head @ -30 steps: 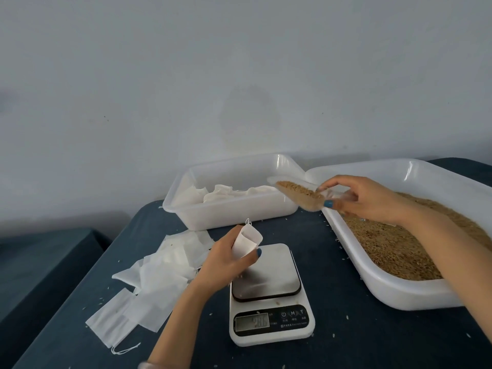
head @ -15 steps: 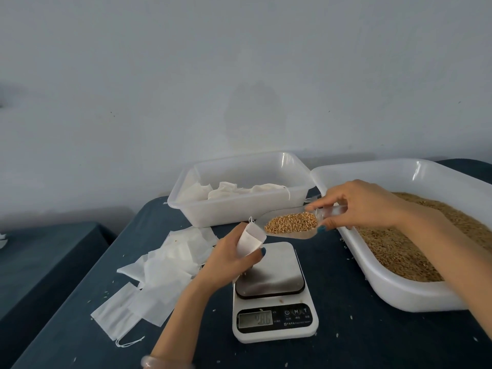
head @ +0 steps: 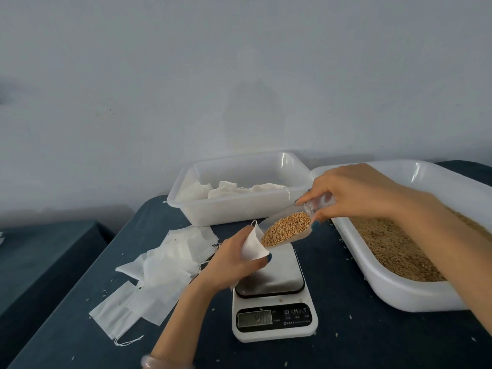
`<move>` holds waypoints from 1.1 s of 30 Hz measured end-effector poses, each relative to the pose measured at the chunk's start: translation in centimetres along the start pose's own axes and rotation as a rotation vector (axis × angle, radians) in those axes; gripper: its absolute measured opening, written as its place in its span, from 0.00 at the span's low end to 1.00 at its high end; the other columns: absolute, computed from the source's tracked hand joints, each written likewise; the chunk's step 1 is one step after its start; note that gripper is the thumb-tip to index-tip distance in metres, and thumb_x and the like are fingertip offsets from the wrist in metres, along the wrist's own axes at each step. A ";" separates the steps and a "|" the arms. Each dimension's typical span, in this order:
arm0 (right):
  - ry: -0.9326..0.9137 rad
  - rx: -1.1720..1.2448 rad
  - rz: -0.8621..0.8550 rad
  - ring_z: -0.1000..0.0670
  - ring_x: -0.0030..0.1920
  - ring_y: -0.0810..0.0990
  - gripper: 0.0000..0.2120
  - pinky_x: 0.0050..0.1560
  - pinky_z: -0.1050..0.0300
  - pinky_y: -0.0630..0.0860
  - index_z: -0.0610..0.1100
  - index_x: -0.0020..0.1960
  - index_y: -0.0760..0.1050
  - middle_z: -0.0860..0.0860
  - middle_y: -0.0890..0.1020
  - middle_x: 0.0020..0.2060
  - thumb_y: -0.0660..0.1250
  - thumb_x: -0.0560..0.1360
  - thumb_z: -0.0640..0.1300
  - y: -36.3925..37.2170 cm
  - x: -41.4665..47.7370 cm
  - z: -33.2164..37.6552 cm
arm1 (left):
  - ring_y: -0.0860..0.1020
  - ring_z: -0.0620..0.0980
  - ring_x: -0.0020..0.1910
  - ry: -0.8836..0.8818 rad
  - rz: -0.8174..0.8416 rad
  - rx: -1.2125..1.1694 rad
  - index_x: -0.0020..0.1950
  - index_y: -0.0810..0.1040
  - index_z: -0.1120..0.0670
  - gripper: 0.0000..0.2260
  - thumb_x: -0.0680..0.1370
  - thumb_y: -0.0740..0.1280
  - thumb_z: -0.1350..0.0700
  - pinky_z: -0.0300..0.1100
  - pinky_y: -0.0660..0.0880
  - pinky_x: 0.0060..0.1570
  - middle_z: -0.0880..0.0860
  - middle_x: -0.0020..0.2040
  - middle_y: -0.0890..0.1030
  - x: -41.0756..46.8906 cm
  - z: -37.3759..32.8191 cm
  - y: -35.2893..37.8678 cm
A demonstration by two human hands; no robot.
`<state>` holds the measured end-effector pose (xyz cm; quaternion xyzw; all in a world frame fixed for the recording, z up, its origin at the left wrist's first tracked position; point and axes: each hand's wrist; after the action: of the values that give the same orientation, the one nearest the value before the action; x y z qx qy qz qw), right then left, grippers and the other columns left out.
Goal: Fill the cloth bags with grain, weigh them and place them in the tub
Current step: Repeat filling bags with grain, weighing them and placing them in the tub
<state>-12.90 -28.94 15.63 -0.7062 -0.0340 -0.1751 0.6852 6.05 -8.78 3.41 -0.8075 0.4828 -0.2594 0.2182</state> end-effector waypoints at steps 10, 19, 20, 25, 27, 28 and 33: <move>-0.041 -0.206 -0.012 0.56 0.48 0.69 0.22 0.55 0.56 0.69 0.73 0.61 0.73 0.65 0.77 0.46 0.64 0.67 0.71 -1.1 0.7 0.7 | 0.80 0.41 0.44 -0.004 0.034 -0.057 0.57 0.73 0.42 0.18 0.70 0.71 0.41 0.38 0.81 0.40 0.41 0.47 0.81 0.0 -0.3 0.3; -0.101 -0.324 -0.047 0.57 0.50 0.70 0.22 0.61 0.55 0.64 0.69 0.63 0.73 0.63 0.81 0.45 0.63 0.69 0.70 -2.4 0.4 1.4 | 0.80 0.40 0.37 0.008 0.050 -0.154 0.56 0.74 0.41 0.13 0.73 0.72 0.46 0.35 0.76 0.36 0.38 0.42 0.81 -0.1 -0.6 0.2; -0.103 -0.328 -0.047 0.57 0.50 0.70 0.22 0.61 0.55 0.64 0.69 0.63 0.73 0.63 0.81 0.45 0.63 0.69 0.70 -2.4 0.4 1.5 | 0.80 0.39 0.37 0.005 0.053 -0.157 0.56 0.74 0.41 0.13 0.74 0.72 0.46 0.35 0.76 0.36 0.38 0.42 0.81 -0.1 -0.7 0.2; -0.096 -0.326 -0.064 0.59 0.47 0.66 0.25 0.56 0.58 0.61 0.69 0.63 0.73 0.63 0.81 0.46 0.57 0.68 0.72 -2.4 0.3 1.4 | 0.79 0.39 0.36 -0.001 0.069 -0.174 0.58 0.74 0.43 0.14 0.75 0.72 0.47 0.34 0.75 0.37 0.40 0.42 0.81 -0.2 -0.9 0.2; -0.095 -0.329 -0.062 0.59 0.47 0.65 0.27 0.57 0.58 0.61 0.68 0.63 0.73 0.64 0.81 0.47 0.54 0.67 0.73 -2.3 0.2 1.4 | 0.78 0.40 0.36 -0.011 0.071 -0.202 0.59 0.74 0.45 0.15 0.74 0.72 0.47 0.35 0.75 0.38 0.41 0.41 0.80 -0.2 -0.9 0.2; -0.093 -0.327 -0.066 0.59 0.47 0.65 0.27 0.57 0.58 0.62 0.68 0.63 0.73 0.64 0.81 0.47 0.54 0.67 0.73 -2.3 0.1 1.4 | 0.78 0.40 0.35 -0.012 0.073 -0.211 0.59 0.74 0.46 0.15 0.74 0.72 0.47 0.35 0.75 0.38 0.41 0.41 0.80 -0.2 -1.0 0.1; -0.058 -0.250 -0.106 0.58 0.46 0.67 0.27 0.55 0.56 0.64 0.68 0.61 0.74 0.65 0.80 0.44 0.54 0.66 0.72 -1.8 -0.3 0.9 | 0.77 0.40 0.34 -0.007 0.065 -0.269 0.56 0.75 0.47 0.13 0.74 0.72 0.48 0.35 0.75 0.37 0.40 0.38 0.79 -0.4 -1.3 0.1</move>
<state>-13.50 -27.87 17.32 -0.7880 -0.0688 -0.1936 0.5804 5.03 -8.57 4.28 -0.8141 0.5385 -0.1825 0.1182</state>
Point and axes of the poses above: each hand's wrist, its own x-axis towards the middle knuckle, its own y-axis out of the palm, z = x × y
